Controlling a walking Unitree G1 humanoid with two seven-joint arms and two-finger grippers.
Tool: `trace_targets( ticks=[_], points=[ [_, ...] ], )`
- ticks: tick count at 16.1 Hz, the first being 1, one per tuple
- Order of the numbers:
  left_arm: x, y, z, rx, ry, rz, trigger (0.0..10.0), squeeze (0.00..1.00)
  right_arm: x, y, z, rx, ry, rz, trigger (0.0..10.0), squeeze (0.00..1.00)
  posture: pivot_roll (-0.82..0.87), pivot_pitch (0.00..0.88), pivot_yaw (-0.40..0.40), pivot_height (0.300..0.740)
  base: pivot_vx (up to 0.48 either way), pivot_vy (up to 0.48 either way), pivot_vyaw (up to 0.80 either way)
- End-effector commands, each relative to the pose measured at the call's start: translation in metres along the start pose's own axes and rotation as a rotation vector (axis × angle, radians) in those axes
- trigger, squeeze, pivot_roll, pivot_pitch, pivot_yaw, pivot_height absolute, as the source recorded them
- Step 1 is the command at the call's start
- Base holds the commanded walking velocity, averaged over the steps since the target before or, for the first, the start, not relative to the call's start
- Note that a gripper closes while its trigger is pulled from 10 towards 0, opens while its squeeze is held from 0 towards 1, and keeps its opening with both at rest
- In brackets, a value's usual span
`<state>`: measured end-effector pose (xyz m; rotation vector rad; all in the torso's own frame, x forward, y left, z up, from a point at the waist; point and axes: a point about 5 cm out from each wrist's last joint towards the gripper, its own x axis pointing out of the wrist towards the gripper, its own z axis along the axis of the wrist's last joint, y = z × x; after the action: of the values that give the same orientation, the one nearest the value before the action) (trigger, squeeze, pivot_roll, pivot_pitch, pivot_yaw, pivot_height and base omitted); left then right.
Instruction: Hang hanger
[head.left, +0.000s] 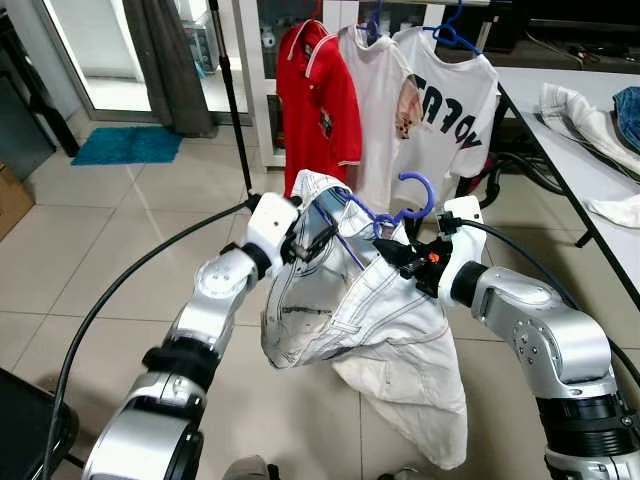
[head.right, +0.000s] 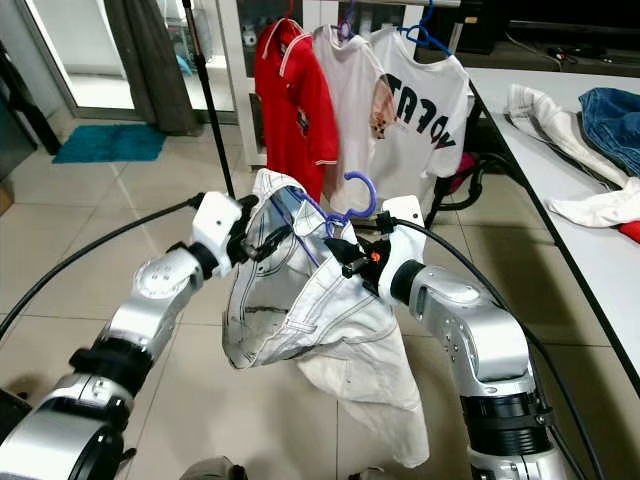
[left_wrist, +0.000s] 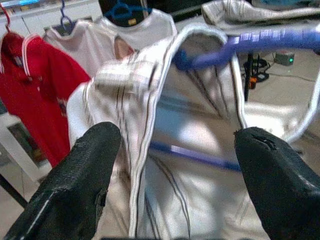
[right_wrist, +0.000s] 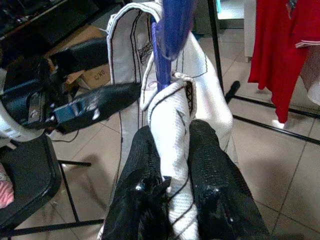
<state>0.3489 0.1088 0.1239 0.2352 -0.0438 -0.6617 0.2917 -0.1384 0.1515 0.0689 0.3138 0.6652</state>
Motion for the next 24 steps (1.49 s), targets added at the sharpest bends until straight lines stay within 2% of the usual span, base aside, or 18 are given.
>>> trace_targets(
  ticks=[1, 4, 11, 17, 24],
  points=[
    [0.005, 0.0, 0.006, 0.027, -0.015, -0.003, 0.0, 0.0, -0.002, 0.005, 0.012, -0.016, -0.054, 0.017, 0.0, 0.0, -0.05, 0.0, 0.023, 0.74, 0.0, 0.0, 0.0],
    [0.007, 0.0, 0.007, 0.026, -0.032, 0.016, 0.0, 0.0, -0.003, 0.004, 0.013, -0.011, -0.051, 0.012, 0.0, 0.0, -0.06, 0.0, 0.026, 0.74, 0.0, 0.0, 0.0],
    [0.005, 0.011, 0.003, 0.016, -0.004, 0.053, 0.0, 0.0, -0.003, 0.005, 0.013, 0.0, -0.047, 0.026, 0.0, 0.0, -0.05, 0.0, 0.023, 0.74, 0.0, 0.0, 0.0],
    [0.009, 0.02, 0.009, 0.011, 0.001, 0.035, 0.0, 0.0, -0.003, 0.005, 0.012, -0.008, -0.042, 0.018, 0.0, 0.0, -0.06, 0.0, 0.031, 0.74, 0.0, 0.0, 0.0],
    [0.012, 0.024, 0.014, 0.008, 0.0, 0.002, 0.0, 0.0, -0.005, 0.004, 0.01, -0.014, -0.037, 0.003, 0.0, 0.0, -0.06, 0.0, 0.04, 0.74, 0.0, 0.0, 0.0]
  ],
)
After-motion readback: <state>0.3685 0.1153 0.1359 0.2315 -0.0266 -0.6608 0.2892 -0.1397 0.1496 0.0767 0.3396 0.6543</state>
